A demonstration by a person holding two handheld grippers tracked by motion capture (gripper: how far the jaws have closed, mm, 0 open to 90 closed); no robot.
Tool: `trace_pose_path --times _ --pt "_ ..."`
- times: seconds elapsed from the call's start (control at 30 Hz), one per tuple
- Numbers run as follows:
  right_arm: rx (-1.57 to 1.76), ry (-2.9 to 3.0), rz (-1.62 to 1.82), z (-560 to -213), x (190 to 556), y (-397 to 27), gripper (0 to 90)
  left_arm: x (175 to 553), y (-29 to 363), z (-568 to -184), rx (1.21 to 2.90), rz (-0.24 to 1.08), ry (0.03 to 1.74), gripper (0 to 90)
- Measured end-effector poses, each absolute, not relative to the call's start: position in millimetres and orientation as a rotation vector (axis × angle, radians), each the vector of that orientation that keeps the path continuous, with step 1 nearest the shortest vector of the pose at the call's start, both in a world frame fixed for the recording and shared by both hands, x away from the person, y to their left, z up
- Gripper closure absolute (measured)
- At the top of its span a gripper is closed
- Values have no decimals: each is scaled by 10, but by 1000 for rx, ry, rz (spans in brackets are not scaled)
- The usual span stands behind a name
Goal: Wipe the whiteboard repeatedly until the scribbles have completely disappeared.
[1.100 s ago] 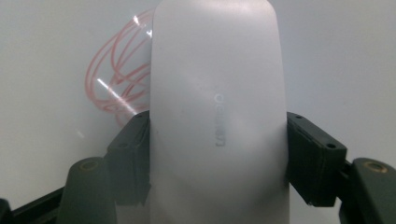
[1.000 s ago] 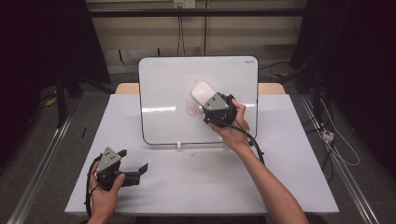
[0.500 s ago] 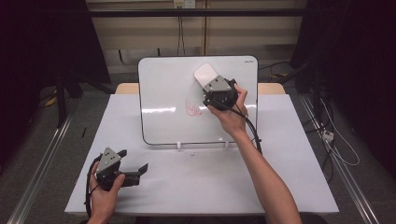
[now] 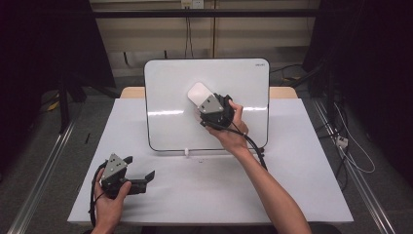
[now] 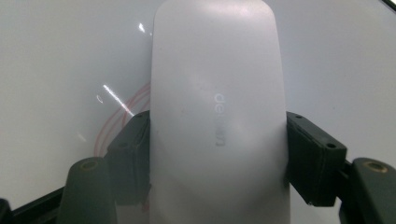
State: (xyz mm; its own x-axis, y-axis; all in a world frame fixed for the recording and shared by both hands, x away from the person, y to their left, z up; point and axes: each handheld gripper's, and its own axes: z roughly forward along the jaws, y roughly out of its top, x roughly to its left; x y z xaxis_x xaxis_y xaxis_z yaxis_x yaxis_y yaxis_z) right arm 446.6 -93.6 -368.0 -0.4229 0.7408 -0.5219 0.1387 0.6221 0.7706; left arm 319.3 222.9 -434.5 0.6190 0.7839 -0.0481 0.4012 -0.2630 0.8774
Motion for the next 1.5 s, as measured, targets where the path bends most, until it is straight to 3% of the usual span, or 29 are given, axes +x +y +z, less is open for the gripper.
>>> trace_pose_path --times 0.57,1.2,1.5 --pt "870 1803 850 -3273 4806 -1331 313 3187 2245 -4346 1885 500 949 46" --pt "689 1899 803 -3762 4386 -1000 313 3194 2224 -4347 1892 509 943 46" --pt "723 1886 809 -3659 4477 -1107 313 3190 2245 -4343 1886 506 947 46"
